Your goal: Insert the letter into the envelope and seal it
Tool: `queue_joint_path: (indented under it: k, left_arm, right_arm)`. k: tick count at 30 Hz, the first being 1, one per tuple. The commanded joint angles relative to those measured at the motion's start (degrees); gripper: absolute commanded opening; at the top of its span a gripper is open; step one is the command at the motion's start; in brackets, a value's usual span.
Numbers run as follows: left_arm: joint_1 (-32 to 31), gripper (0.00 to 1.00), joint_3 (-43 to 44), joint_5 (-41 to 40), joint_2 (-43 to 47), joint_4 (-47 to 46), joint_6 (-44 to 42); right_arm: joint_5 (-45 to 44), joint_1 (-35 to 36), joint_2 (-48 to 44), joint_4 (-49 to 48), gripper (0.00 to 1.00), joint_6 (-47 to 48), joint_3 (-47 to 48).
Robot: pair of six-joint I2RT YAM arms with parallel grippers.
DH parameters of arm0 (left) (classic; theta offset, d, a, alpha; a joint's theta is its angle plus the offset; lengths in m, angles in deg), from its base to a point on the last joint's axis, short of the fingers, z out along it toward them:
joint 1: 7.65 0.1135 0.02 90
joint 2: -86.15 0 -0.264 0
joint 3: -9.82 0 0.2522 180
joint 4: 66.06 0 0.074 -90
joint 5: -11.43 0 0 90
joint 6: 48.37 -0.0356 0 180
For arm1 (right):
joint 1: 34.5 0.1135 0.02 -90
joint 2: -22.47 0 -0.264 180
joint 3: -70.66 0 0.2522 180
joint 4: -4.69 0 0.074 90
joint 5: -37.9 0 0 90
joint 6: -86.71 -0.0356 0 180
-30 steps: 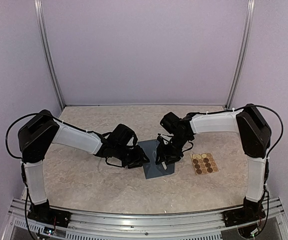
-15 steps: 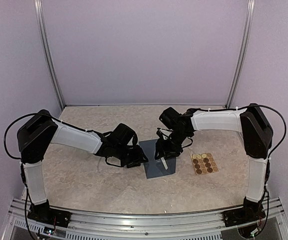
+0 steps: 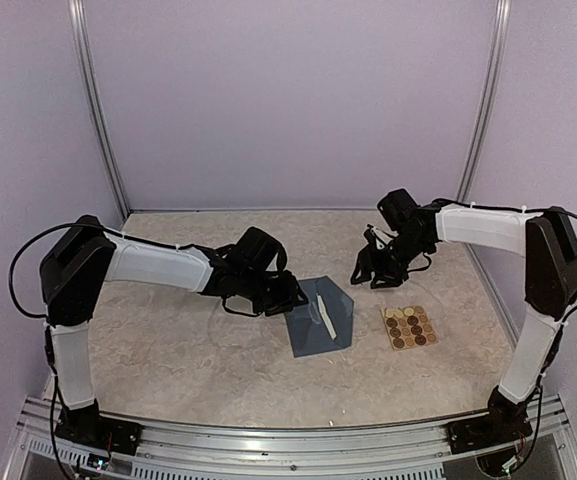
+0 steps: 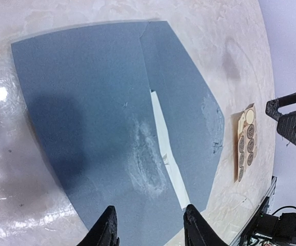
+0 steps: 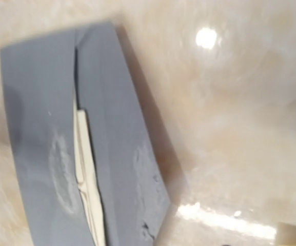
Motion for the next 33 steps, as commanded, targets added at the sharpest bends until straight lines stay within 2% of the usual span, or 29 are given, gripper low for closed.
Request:
queue_joint_path:
  k: [1, 6, 19, 28, 33]
  left_arm:
    - [-0.5, 0.40, 1.3, 1.5, -4.7, 0.1, -1.8]
    - [-0.5, 0.39, 0.3, 1.7, -6.6, -1.1, -2.8]
    - [-0.4, 0.37, -3.1, 1.2, -7.3, -0.2, -2.9]
    - [-0.4, 0.37, -2.6, 1.4, -7.4, 0.2, -2.8]
    - [-0.2, 0.37, -2.5, 1.7, -7.5, 0.3, -2.9]
  right_arm:
    - [6.1, -0.1, 2.6, -5.1, 0.57, 0.9, -2.3]
    - [8.5, -0.1, 5.1, -8.8, 0.60, 0.0, -3.6]
    - [12.0, 0.6, 10.5, -10.0, 0.62, 1.8, -1.7]
    - [18.5, 5.1, 8.8, -12.1, 0.60, 3.7, -0.6]
    - [19.2, 7.2, 11.8, -13.8, 0.59, 2.7, -0.7]
